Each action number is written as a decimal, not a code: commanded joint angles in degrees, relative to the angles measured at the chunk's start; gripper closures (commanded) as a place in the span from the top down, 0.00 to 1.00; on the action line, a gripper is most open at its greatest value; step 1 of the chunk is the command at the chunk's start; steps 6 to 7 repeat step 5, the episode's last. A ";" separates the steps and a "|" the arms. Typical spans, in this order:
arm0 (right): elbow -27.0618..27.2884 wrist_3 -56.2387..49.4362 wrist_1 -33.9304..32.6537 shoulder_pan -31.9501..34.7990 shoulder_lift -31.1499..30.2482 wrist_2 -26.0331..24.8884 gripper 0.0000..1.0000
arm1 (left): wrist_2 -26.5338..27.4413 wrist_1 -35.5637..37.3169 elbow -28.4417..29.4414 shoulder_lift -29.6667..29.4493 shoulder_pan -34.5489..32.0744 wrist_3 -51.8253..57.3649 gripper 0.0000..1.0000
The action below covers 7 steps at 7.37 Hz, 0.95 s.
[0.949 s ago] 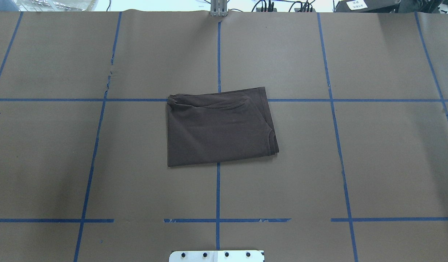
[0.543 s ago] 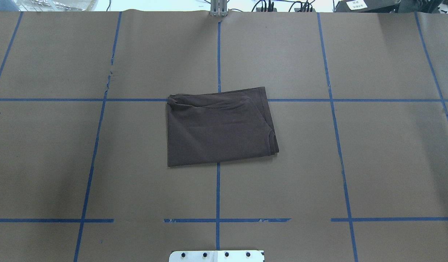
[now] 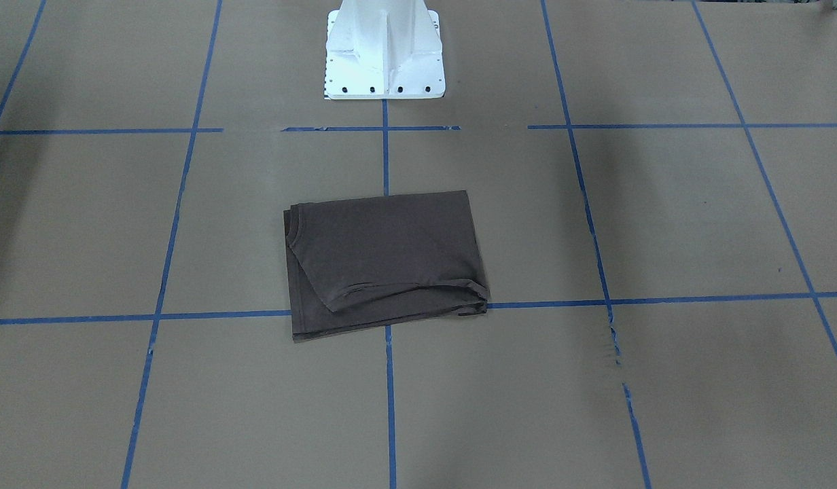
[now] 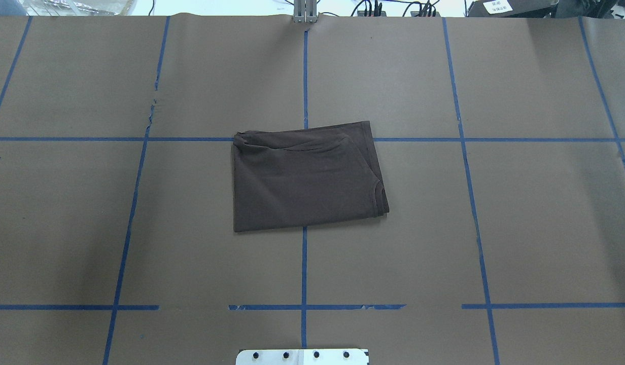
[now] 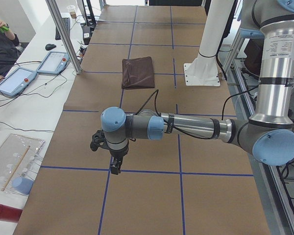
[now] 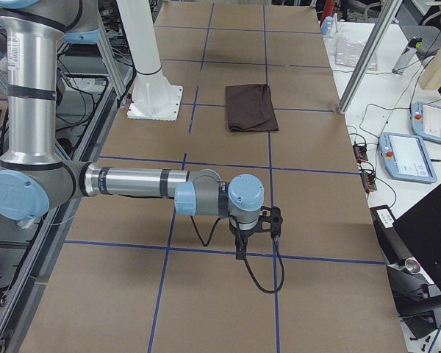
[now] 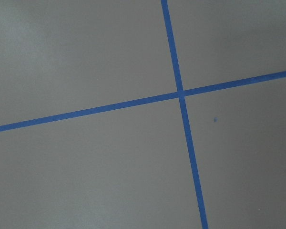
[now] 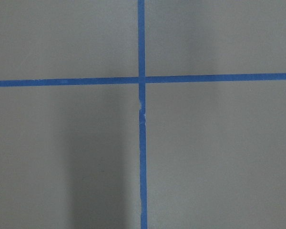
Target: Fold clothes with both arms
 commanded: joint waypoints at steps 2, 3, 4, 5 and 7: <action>0.00 0.00 0.01 0.00 0.04 0.07 1.00 | -0.04 -0.12 0.73 0.18 -0.09 0.23 1.00; 0.00 0.00 0.02 0.00 0.04 0.07 1.00 | -0.04 -0.03 0.64 0.18 -0.09 0.23 1.00; 0.00 0.00 0.02 0.00 0.04 0.07 1.00 | 0.05 -0.03 0.82 0.18 -0.09 0.23 1.00; 0.00 0.00 0.02 0.00 0.13 0.07 1.00 | 0.05 -0.03 0.91 0.18 -0.09 0.14 1.00; 0.00 0.00 0.02 0.00 0.13 0.07 1.00 | 0.05 -0.03 0.91 0.18 -0.09 0.14 1.00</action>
